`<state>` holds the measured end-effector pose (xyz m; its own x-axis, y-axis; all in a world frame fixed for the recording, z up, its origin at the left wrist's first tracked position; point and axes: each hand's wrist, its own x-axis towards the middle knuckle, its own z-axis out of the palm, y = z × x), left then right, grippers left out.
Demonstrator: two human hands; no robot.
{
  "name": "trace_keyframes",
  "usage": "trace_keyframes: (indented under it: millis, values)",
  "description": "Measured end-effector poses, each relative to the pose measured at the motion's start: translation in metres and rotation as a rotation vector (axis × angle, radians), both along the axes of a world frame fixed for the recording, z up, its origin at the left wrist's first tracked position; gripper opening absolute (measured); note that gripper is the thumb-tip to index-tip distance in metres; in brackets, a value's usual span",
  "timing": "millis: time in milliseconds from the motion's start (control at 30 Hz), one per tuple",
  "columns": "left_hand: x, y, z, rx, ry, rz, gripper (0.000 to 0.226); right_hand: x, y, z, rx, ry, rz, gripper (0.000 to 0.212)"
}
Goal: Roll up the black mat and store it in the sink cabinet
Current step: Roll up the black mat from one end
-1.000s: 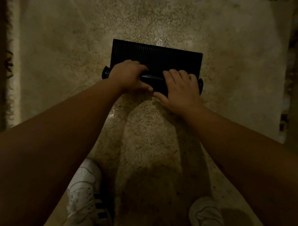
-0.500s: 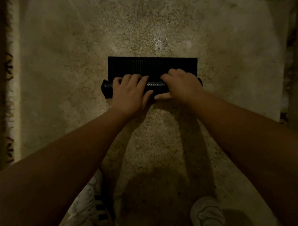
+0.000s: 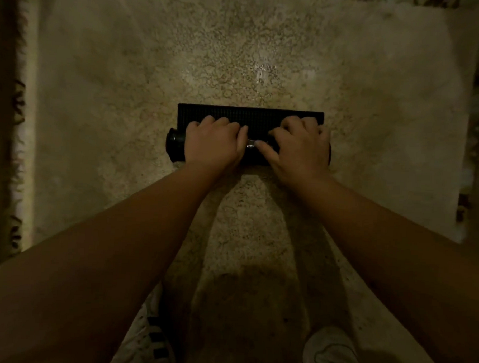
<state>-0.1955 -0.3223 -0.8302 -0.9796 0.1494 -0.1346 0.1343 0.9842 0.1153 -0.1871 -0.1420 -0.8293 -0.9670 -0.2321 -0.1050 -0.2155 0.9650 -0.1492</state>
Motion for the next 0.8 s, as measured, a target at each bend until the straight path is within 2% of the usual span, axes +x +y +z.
trace_keyframes:
  millis: [67,233,333,400,500,567,733,800]
  values:
    - [-0.005,-0.001,-0.002,0.018,-0.003,0.002,0.051,0.003,-0.009,0.002,-0.004,0.002,-0.099,0.057]
    - [-0.007,-0.004,-0.003,0.093,0.043,-0.006,0.049,-0.010,-0.010,-0.001,-0.007,0.009,-0.075,0.053]
    - [-0.023,-0.002,0.001,0.042,0.042,-0.059,0.046,-0.030,-0.015,-0.004,-0.004,-0.026,-0.098,0.056]
    - [-0.026,0.001,0.004,0.012,0.064,-0.070,0.046,-0.042,-0.016,-0.005,-0.033,-0.048,-0.148,0.052]
    - [-0.015,0.003,0.001,0.081,0.081,-0.095,0.046,-0.047,-0.014,-0.009,-0.047,-0.026,-0.169,0.044]
    - [-0.018,0.003,0.001,0.105,0.077,-0.066,0.047,-0.050,-0.013,-0.010,-0.032,-0.040,-0.157,0.043]
    - [-0.049,0.006,-0.001,0.132,-0.020,0.037,0.040,-0.082,-0.010,-0.005,-0.051,-0.240,-0.204,0.042]
    - [-0.053,0.004,-0.004,0.168,-0.011,0.054,0.038,-0.079,-0.007,-0.002,-0.146,-0.185,-0.211,0.042]
